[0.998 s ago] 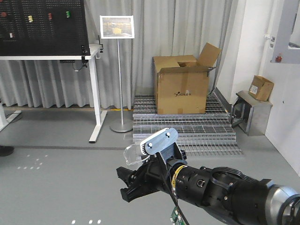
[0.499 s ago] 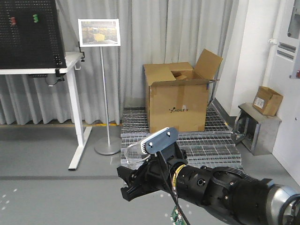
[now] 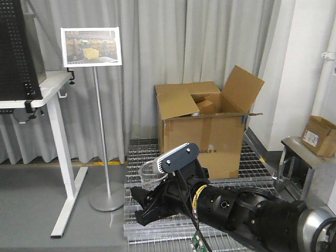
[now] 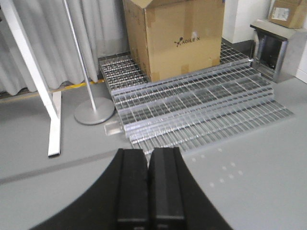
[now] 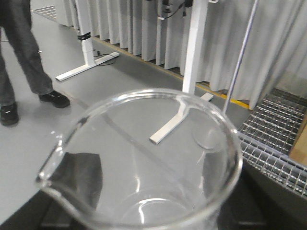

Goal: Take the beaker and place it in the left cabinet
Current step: 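Drive the base to the white cabinet holding the beaker in the right gripper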

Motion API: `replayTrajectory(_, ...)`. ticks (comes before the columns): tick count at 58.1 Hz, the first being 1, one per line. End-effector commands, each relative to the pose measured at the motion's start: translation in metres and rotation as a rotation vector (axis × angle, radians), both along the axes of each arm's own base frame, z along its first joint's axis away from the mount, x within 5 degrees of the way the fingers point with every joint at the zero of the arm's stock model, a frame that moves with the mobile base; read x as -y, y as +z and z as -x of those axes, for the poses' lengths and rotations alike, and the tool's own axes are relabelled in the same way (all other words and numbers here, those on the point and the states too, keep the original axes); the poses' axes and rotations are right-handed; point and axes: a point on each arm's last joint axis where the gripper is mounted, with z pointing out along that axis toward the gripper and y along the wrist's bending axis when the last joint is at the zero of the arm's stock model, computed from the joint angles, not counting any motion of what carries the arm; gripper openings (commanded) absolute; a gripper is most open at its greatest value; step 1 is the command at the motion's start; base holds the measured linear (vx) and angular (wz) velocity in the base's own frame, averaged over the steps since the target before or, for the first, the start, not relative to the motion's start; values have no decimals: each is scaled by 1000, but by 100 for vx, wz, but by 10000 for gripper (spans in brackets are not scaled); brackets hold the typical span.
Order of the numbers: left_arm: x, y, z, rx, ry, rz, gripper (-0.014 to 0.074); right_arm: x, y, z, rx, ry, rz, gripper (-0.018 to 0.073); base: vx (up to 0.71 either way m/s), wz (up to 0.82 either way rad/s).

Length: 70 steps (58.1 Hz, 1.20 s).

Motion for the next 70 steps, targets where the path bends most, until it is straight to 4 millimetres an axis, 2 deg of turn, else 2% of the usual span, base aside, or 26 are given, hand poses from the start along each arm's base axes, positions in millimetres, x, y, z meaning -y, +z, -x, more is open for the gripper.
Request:
replayTrajectory(1,0,14,-1,106,5,34,-6,1,36,2,99,25,-98,226,58,-4)
replayTrajectory(32,0,14,-1,106,5,34,-6,1,36,2,99,25,-98,226,46,-26)
replayTrajectory(70,0,14,-1,105,5,34,-6,1,36,2,99,25,-98,226,27,-64)
